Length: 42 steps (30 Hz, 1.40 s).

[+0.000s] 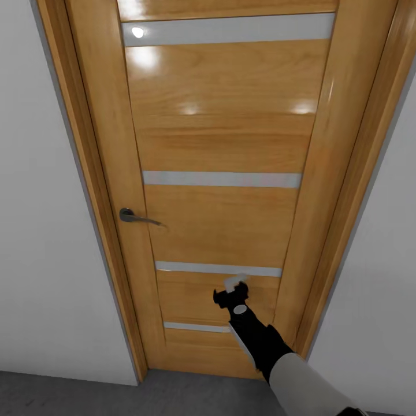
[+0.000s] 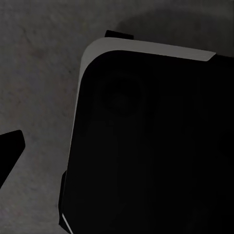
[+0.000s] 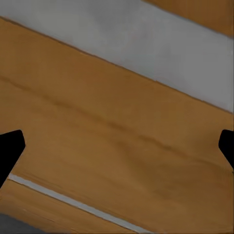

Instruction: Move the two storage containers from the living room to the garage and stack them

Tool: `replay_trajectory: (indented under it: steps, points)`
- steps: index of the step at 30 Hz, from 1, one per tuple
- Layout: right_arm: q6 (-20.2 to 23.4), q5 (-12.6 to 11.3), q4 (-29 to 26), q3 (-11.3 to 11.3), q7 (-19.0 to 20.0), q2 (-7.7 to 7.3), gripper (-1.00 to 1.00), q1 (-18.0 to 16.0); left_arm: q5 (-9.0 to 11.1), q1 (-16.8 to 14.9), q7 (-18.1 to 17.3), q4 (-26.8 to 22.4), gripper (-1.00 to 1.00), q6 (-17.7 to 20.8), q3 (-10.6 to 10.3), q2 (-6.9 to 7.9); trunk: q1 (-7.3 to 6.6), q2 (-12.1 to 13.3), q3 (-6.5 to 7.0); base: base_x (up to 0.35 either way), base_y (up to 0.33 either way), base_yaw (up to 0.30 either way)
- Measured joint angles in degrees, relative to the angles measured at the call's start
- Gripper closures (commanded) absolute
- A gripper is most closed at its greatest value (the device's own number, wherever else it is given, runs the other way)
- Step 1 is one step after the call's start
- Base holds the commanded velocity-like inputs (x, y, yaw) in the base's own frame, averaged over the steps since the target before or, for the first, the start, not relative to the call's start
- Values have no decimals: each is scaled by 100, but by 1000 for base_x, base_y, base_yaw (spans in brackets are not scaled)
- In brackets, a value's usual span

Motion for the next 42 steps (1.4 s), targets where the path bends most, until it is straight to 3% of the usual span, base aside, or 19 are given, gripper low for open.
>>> replay_trajectory:
  steps: [3,9,13,17,21,32,38,42]
  points:
    - [-110,-2,-34,301,-118,0,-100,-4,3,0,4,-1,-100,0,1,-1,0,0,0,0,0,0]
    - [-177,28,-47,525,-139,0,-100,-91,5,0,3,-2,-100,0,1,-1,0,0,0,0,0,0]
    - [-164,6,22,934,-121,0,-100,-525,5,0,3,-1,-100,0,1,-2,0,0,1,0,0,0]
    - [-130,-5,135,1165,-115,0,-100,-921,-2,0,-3,2,-100,0,-3,-6,0,0,0,24,0,0]
    - [-124,-30,169,1218,-98,0,-100,-1091,-5,0,-16,18,-100,6,-25,-2,-3,0,-1,236,0,0]
    - [-189,20,224,1243,-69,0,-100,-1141,-6,0,-21,23,-100,9,-23,-1,-4,-1,0,313,0,0]
    - [-235,48,561,1255,-60,0,-100,-1141,-12,0,-21,18,-100,9,-22,-1,-4,-2,0,321,0,0]
    - [-378,34,1122,1233,-66,0,-100,-1334,-6,0,-21,16,-100,4,-16,-1,-3,0,0,321,0,0]
